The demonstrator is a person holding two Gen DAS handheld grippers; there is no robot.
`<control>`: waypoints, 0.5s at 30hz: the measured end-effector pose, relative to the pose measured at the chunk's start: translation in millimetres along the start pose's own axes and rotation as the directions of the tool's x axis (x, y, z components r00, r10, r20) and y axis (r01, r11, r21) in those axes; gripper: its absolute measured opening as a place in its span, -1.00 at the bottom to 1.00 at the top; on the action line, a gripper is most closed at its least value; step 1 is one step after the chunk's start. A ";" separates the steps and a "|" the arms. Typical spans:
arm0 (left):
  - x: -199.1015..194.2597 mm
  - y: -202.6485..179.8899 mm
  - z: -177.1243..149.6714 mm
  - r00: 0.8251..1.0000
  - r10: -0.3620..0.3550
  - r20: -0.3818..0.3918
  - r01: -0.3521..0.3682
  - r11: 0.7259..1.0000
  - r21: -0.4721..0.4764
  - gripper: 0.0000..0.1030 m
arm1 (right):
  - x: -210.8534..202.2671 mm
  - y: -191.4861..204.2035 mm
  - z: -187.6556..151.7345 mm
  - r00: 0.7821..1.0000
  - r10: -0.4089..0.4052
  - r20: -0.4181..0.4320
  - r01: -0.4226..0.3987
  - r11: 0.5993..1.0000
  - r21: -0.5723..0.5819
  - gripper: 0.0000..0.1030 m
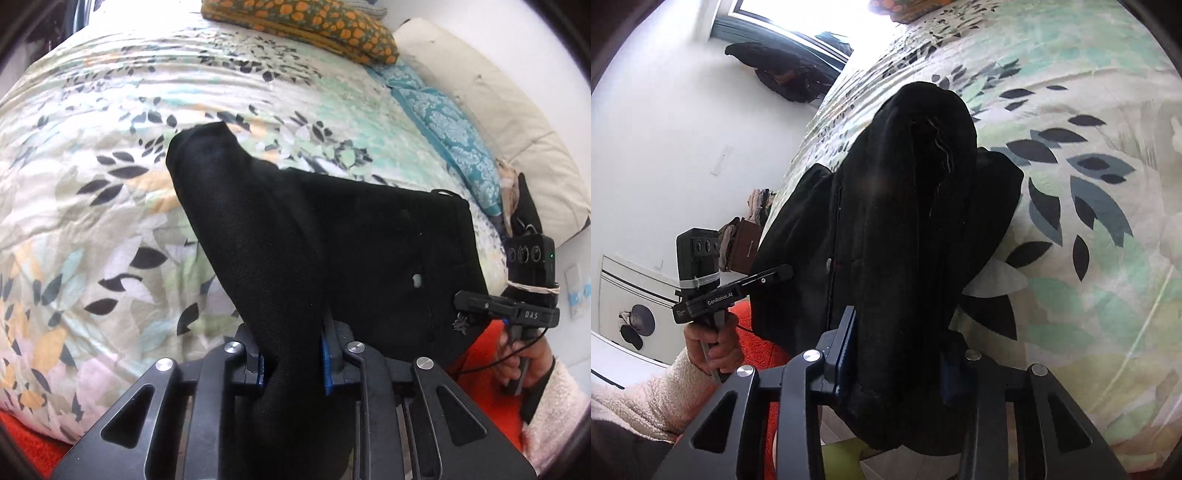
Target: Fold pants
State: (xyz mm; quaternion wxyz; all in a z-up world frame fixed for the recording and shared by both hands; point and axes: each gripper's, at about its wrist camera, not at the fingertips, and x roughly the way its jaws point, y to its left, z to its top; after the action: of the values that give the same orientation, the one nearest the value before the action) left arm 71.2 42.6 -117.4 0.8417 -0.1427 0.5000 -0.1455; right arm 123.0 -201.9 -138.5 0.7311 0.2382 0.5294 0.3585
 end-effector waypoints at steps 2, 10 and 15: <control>-15.2 -9.6 19.8 0.998 0.000 0.057 -0.001 1.000 0.023 -0.60 | -8.2 22.8 14.7 0.999 0.024 0.040 -0.022 0.998 -0.053 -0.32; 26.8 22.4 118.6 0.976 0.167 0.139 -0.168 0.986 -0.005 -0.22 | 10.3 14.0 118.4 0.982 -0.098 0.163 0.103 0.994 -0.021 -0.21; 52.8 56.1 87.8 0.915 0.400 0.057 -0.399 0.917 -0.019 0.32 | 16.9 -41.4 109.5 0.930 -0.341 0.138 0.313 0.930 0.194 0.51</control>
State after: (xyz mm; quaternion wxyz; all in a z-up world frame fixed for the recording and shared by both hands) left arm 178.6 82.0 -140.9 0.8677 -0.0449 0.4937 0.0354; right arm 240.7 -211.5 -143.1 0.8002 0.2368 0.5261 0.1638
